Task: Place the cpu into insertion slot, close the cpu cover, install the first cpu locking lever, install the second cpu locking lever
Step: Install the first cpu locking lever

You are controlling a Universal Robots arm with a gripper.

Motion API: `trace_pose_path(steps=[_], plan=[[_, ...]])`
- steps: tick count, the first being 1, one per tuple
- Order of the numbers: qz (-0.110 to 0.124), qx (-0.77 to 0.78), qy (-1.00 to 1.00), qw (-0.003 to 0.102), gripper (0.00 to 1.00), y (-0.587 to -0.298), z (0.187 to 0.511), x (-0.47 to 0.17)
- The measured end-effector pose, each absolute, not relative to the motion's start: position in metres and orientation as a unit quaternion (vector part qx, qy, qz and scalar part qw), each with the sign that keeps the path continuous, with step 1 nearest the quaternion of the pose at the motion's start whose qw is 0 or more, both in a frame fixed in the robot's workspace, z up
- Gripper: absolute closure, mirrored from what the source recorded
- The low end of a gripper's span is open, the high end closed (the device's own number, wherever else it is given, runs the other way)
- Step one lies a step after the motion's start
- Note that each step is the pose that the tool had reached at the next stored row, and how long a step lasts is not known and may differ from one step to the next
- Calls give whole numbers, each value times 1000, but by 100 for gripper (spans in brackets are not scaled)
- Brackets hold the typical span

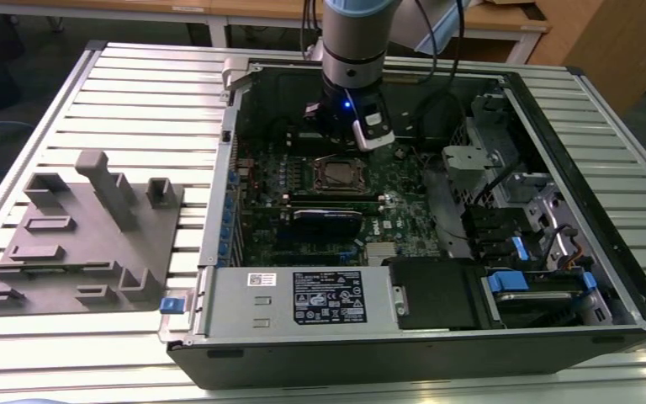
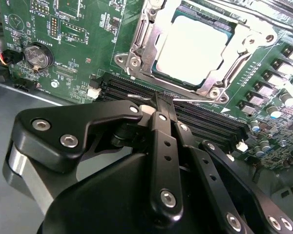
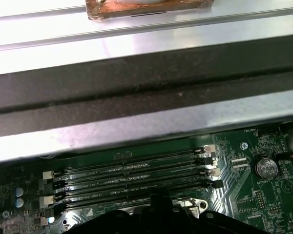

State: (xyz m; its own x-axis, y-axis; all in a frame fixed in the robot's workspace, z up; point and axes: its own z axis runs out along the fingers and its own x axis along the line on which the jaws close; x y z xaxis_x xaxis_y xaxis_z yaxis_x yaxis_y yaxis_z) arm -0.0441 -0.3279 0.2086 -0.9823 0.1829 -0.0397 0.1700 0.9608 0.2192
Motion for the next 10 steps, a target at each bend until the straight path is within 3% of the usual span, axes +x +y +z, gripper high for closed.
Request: trace_pose_path(steps=[10], plan=[[109, 104, 987, 51, 89, -326, 208, -50]])
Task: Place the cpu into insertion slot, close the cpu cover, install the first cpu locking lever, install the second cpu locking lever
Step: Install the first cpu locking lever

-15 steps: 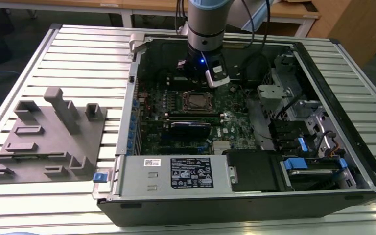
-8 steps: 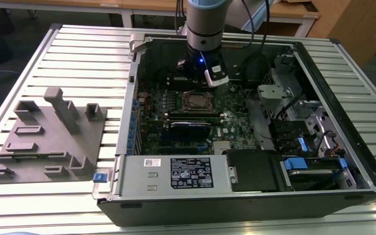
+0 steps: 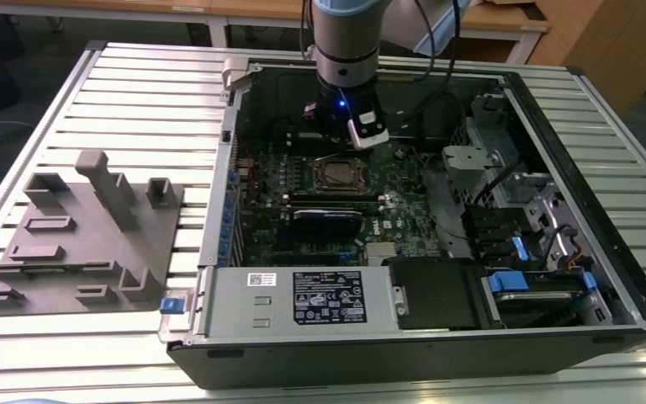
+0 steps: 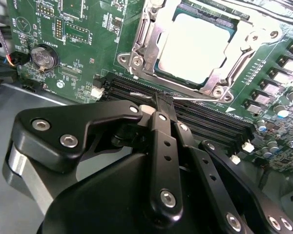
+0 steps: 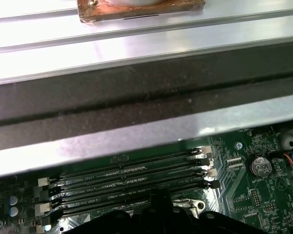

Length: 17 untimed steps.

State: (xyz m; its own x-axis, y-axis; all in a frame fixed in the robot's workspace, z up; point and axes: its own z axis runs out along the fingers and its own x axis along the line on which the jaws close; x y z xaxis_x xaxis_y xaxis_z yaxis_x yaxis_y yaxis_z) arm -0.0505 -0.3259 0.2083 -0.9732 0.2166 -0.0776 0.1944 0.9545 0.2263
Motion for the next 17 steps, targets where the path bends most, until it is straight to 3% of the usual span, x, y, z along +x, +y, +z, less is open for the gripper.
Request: trace_pose_path(steps=[17], plan=[[108, 137, 983, 55, 89, -325, 206, -51]])
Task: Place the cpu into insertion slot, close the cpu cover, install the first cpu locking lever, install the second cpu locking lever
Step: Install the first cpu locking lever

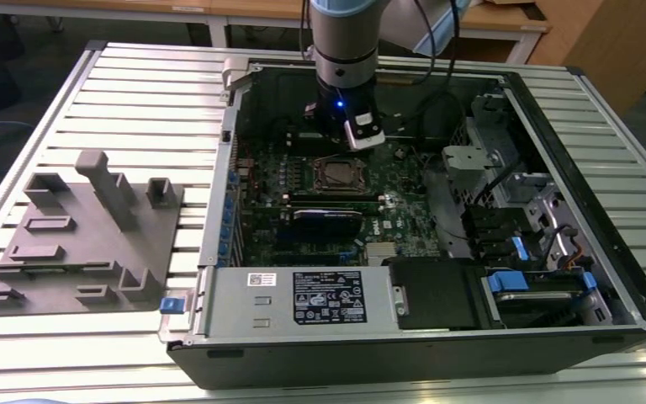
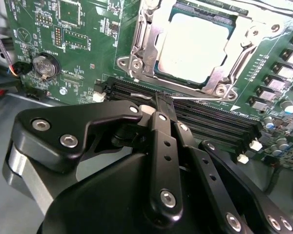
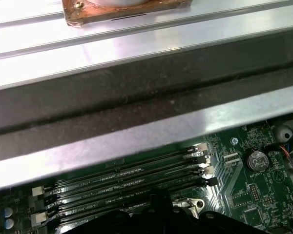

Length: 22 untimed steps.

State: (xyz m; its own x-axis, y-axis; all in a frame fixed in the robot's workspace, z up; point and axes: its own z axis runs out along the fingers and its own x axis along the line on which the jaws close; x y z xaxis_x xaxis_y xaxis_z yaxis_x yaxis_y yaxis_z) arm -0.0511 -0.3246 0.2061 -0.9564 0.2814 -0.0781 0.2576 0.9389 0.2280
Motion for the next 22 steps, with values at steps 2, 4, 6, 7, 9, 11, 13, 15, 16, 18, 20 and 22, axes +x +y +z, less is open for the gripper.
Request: trace_pose_path(steps=[2, 4, 6, 7, 9, 11, 13, 15, 16, 18, 20, 22], plan=[[108, 142, 982, 55, 89, -325, 206, -51], [108, 144, 982, 55, 89, -324, 206, -51], [108, 145, 982, 56, 89, -324, 206, -53], [108, 145, 982, 56, 89, -324, 206, -54], [108, 145, 982, 57, 89, -324, 206, -55], [109, 146, 982, 58, 89, -324, 205, -56], [109, 147, 981, 61, 89, -324, 204, -57], [109, 148, 981, 63, 89, -324, 203, -57], [109, 149, 981, 64, 89, -324, 203, -57], [109, 153, 980, 64, 89, -324, 202, -57], [108, 160, 979, 65, 89, -324, 201, -56], [108, 169, 978, 66, 89, -324, 201, -56]])
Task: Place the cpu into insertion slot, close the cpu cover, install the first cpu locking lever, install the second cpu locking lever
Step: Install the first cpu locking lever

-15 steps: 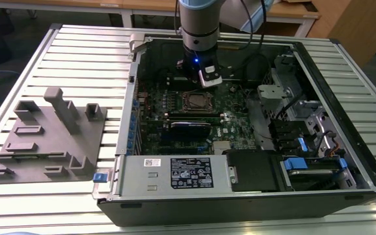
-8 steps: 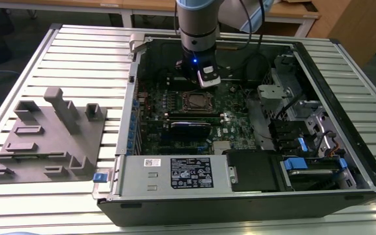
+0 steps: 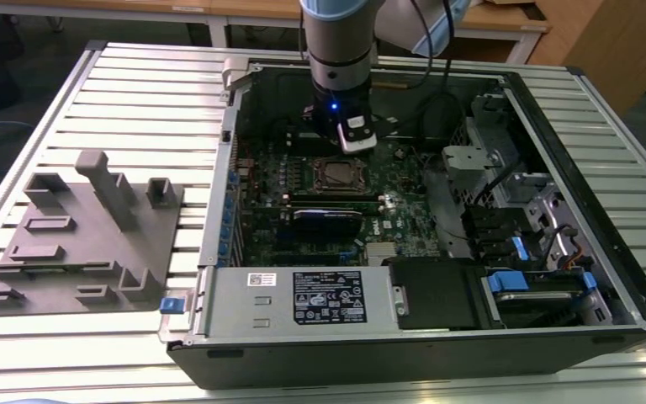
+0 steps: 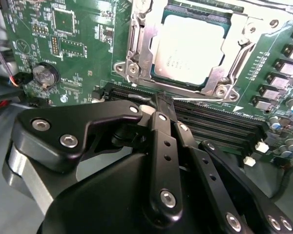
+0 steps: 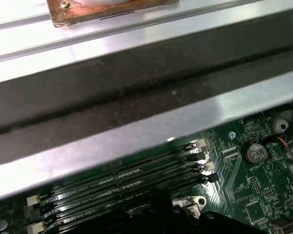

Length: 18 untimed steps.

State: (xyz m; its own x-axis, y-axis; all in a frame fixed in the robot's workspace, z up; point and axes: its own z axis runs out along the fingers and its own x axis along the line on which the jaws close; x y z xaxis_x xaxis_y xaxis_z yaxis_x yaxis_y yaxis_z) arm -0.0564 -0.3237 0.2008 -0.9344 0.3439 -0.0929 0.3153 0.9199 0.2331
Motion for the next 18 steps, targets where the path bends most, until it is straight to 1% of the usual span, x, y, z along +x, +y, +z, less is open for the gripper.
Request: trace_pose_path(steps=[12, 16, 18], plan=[[107, 176, 976, 67, 89, -320, 200, -56], [108, 175, 976, 72, 89, -319, 199, -56], [108, 175, 976, 72, 89, -319, 199, -56]])
